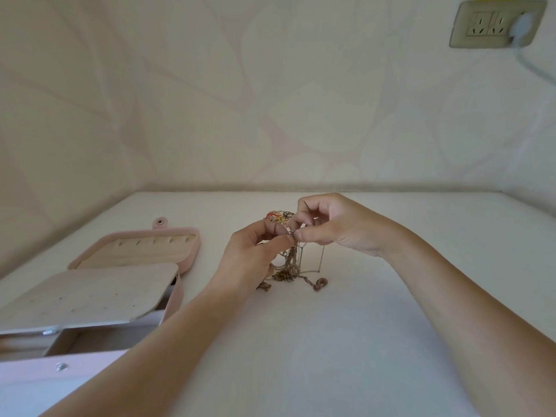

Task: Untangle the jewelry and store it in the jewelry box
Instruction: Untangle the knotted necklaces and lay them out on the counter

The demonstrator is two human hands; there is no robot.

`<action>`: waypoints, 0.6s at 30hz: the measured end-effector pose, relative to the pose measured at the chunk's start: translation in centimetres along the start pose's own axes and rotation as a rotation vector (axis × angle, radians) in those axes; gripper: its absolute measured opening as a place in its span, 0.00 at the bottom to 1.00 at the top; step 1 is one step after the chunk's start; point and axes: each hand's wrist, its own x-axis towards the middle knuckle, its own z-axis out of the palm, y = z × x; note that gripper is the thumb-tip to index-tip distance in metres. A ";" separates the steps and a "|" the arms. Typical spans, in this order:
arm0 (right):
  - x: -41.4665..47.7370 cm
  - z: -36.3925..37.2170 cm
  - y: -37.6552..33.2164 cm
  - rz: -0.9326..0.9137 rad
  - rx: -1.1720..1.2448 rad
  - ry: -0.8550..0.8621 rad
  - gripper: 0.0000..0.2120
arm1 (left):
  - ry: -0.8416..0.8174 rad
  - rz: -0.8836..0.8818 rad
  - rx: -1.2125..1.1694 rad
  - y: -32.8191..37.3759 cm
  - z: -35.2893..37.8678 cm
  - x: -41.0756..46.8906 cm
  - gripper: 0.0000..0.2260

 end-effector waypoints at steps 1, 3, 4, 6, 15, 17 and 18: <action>0.0 0.1 0.1 0.005 -0.034 0.004 0.16 | -0.008 0.009 -0.001 0.0 0.0 0.0 0.07; 0.2 0.4 0.3 0.011 -0.119 0.014 0.14 | -0.036 0.022 -0.011 0.0 0.1 -0.1 0.06; 0.3 0.6 0.4 0.009 -0.152 0.016 0.12 | -0.049 0.018 -0.017 0.0 0.1 -0.1 0.06; 0.3 1.0 0.4 -0.001 -0.200 0.032 0.11 | -0.057 -0.007 -0.027 -0.1 0.0 0.0 0.05; 0.3 1.0 0.5 0.029 -0.453 0.137 0.06 | -0.047 -0.081 -0.157 -0.3 0.1 0.2 0.08; 0.5 0.9 0.7 0.013 -0.509 0.209 0.03 | -0.076 -0.104 -0.175 -0.2 0.2 0.1 0.07; 0.5 0.8 0.8 -0.001 -0.519 0.250 0.04 | -0.089 -0.118 -0.179 -0.1 0.2 0.1 0.07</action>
